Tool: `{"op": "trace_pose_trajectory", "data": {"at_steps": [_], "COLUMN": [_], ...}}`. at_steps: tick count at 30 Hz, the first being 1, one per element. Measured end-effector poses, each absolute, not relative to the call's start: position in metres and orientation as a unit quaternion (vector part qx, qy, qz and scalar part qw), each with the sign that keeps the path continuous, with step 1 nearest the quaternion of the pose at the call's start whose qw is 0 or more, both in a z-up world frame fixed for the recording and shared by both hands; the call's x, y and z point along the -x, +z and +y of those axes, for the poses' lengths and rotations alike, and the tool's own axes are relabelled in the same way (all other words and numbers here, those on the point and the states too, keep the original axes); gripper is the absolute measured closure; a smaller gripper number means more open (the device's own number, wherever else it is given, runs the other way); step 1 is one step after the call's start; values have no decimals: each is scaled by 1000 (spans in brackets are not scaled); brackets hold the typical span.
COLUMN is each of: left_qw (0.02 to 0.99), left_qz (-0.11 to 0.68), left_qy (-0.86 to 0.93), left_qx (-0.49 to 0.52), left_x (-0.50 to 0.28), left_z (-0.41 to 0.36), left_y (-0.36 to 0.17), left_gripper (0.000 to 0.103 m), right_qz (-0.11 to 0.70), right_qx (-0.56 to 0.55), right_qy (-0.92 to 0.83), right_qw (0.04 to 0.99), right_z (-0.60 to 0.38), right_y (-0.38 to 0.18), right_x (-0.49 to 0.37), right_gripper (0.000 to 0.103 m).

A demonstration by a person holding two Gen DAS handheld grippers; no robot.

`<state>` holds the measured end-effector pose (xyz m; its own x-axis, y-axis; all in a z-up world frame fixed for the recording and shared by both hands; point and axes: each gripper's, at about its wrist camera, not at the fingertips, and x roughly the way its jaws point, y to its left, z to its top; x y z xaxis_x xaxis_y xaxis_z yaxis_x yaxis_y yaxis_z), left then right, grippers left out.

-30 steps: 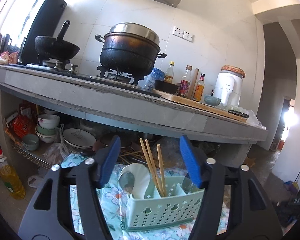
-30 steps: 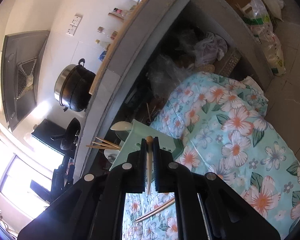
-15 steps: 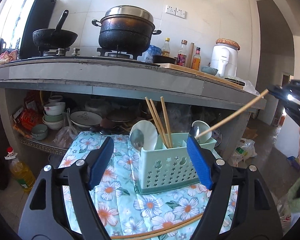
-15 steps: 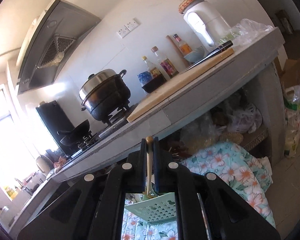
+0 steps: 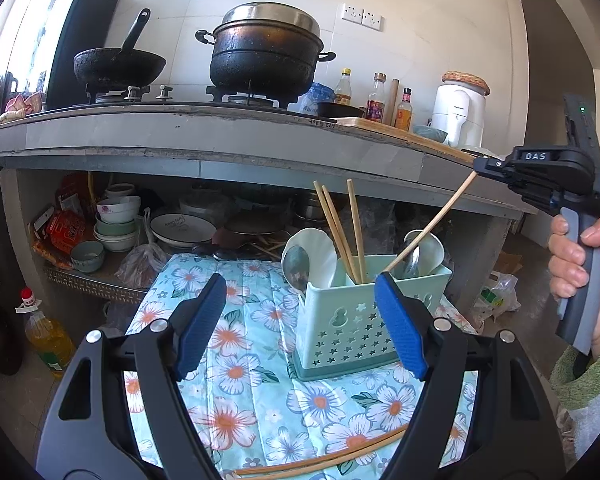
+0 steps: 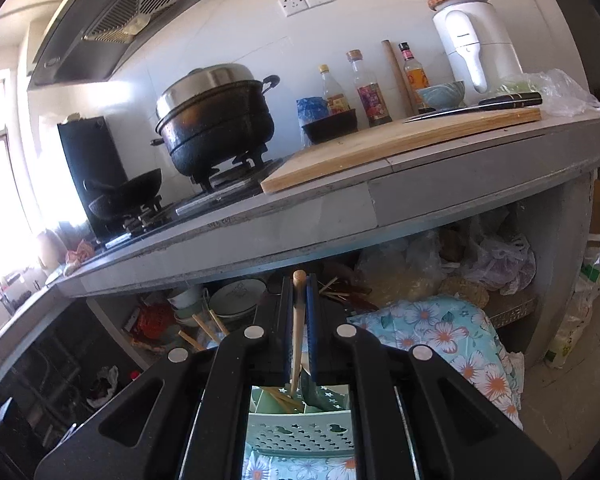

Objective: Organize utensils
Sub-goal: 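Move the left gripper back down over the last chopsticks on the quilt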

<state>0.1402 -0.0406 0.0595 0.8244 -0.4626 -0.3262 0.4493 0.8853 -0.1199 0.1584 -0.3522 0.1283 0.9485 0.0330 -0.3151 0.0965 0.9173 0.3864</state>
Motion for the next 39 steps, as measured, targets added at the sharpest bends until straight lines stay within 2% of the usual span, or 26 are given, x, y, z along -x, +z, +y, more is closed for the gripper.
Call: {"op": "trace_pose_trajectory", "data": {"at_steps": [8,11,13,22,26,31,39], "left_qw": [953,953,953,951,951,949,938], "left_qz": [179,180,181,186,188,195,220], "left_qy": [-243,-244,-244,-245,-246,-248,-261], "left_qx": [16,14,12,5,-7,-23,-62], "left_x": [-140,-140,-140,-136,-133,-128,-122], "left_z": [-44,-47,-48,-55,-60,-65,-78], "left_y": [58,57,57,57,56,54,41], "left_gripper": [30,29,28,27,26,25,24], "right_qz": [225,219,210,170,166,184,262], "right_qx": [-145,-131,-131,-175,-210,-231,-278], "right_qy": [-17,-23,-27,-29,-20,-15,-39], "right_qw": [963,967,968,969,963,955,923], "right_z": [-327,-325,-328,-357,-371,-377,-367], "right_y": [109,112,115,131,125,107,37], "right_x": [-185,-177,-172,-136,-116,-91,-57], "right_gripper": [94,92,81,77,71,64,52]}}
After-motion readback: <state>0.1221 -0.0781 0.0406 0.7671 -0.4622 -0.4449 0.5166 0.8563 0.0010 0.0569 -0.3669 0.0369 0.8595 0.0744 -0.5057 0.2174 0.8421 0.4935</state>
